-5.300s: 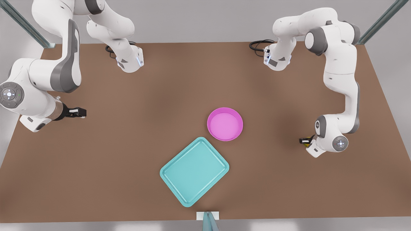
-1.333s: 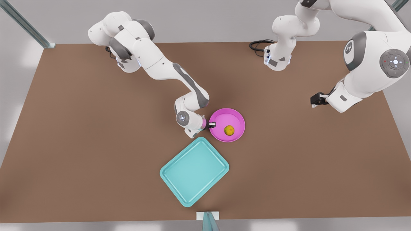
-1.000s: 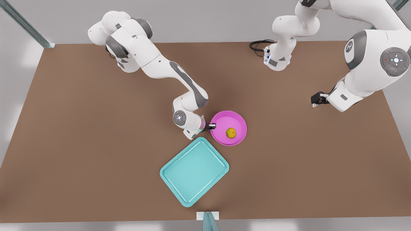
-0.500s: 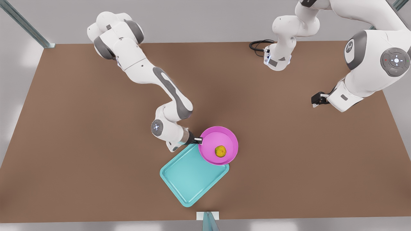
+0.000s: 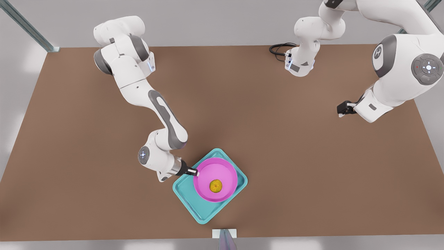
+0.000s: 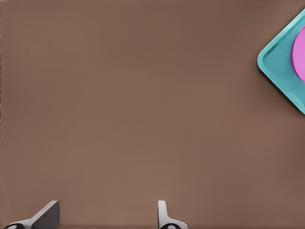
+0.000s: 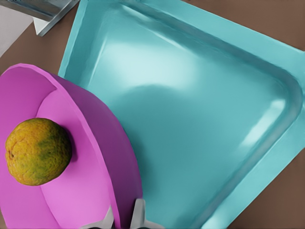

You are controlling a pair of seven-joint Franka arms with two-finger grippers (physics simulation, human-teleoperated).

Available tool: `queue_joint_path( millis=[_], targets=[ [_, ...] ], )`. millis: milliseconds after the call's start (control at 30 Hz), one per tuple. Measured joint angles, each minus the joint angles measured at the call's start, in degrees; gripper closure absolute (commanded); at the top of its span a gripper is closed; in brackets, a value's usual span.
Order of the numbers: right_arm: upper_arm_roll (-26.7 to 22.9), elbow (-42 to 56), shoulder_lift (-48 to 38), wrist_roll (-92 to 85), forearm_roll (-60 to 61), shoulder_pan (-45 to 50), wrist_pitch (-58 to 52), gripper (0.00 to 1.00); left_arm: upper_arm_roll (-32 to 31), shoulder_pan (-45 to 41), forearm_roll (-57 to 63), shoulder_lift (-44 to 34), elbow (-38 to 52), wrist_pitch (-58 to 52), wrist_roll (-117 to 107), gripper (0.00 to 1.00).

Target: Place the orange on the plate with the left arm and the plate on the tray with the right arm

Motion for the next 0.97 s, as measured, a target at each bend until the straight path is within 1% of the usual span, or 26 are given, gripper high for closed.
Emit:
queue_joint_path(
  millis=[133, 167, 367, 433, 467, 500, 533, 567, 600, 633, 700, 767, 800, 867, 967],
  targets=[
    [0.0, -0.18, 0.64, -0.61, -0.02, -0.19, 0.0, 0.79, 0.0, 0.02, 0.43, 0.31, 0.04, 0.52, 0.01, 0.0],
    [0.0, -0.17, 0.7, -0.6, -0.2, -0.19, -0.03, 0.0, -0.02, 0.01, 0.51, 0.29, 0.05, 0.6, 0.01, 0.0],
    [0.08, -0.06, 0.41, 1.54, -2.66, -0.27, -0.29, 0.0, -0.03, -0.05, 0.72, 0.23, 0.05, 0.96, -0.01, 0.0],
    [0.4, -0.98, -2.55, 2.01, -3.42, -2.97, -1.06, 0.0, -0.03, -0.02, 0.74, 0.23, 0.05, 1.05, -0.01, 0.0],
    [0.48, -1.26, -4.61, 2.03, -4.74, -6.11, -4.19, 0.0, -0.03, 0.0, 0.75, 0.23, 0.05, 1.1, -0.01, 0.0],
    [0.52, -1.13, -6.13, 1.94, -7.8, -10.58, -9.64, 0.0, -0.03, 0.0, 0.75, 0.24, 0.05, 1.13, -0.01, 0.0],
    [0.52, -0.2, -6.87, 1.7, -12.15, -15.04, -15.89, 0.0, -0.03, 0.0, 0.75, 0.23, 0.05, 1.16, -0.01, 0.0],
    [0.47, 2.75, -7.66, 1.25, -18.35, -18.85, -22.92, 0.0, -0.03, -0.01, 0.76, 0.23, 0.05, 1.18, -0.01, 0.0],
    [0.42, 4.81, -10.11, 0.49, -24.94, -20.96, -29.4, 0.0, -0.03, -0.01, 0.76, 0.23, 0.05, 1.2, 0.0, 0.0],
    [0.4, 5.7, -14.35, -0.31, -30.59, -21.98, -34.9, 0.0, -0.03, -0.01, 0.76, 0.27, 0.05, 1.22, -0.01, 0.0],
    [0.41, 6.26, -23.84, -1.78, -38.05, -22.13, -43.45, 0.0, -0.03, 0.0, 0.76, 0.3, 0.05, 1.25, -0.01, 0.0],
    [0.43, 5.29, -32.32, -3.08, -41.33, -20.78, -49.84, 0.0, -0.03, 0.0, 0.76, 0.31, 0.05, 1.27, 0.0, 0.0],
    [0.38, 5.31, -35.17, -3.74, -41.86, -20.18, -52.91, 0.0, -0.03, 0.0, 0.76, 0.31, 0.05, 1.26, 0.0, 0.0],
    [0.12, 5.24, -38.46, -5.05, -42.27, -19.77, -57.84, 0.0, -0.03, 0.0, 0.77, 0.31, 0.05, 1.26, 0.01, 0.0],
    [0.03, 5.36, -39.59, -6.77, -42.58, -19.79, -62.8, 0.0, 0.01, -0.02, 0.77, 0.31, 0.05, 1.28, 0.0, 0.0]
  ],
)
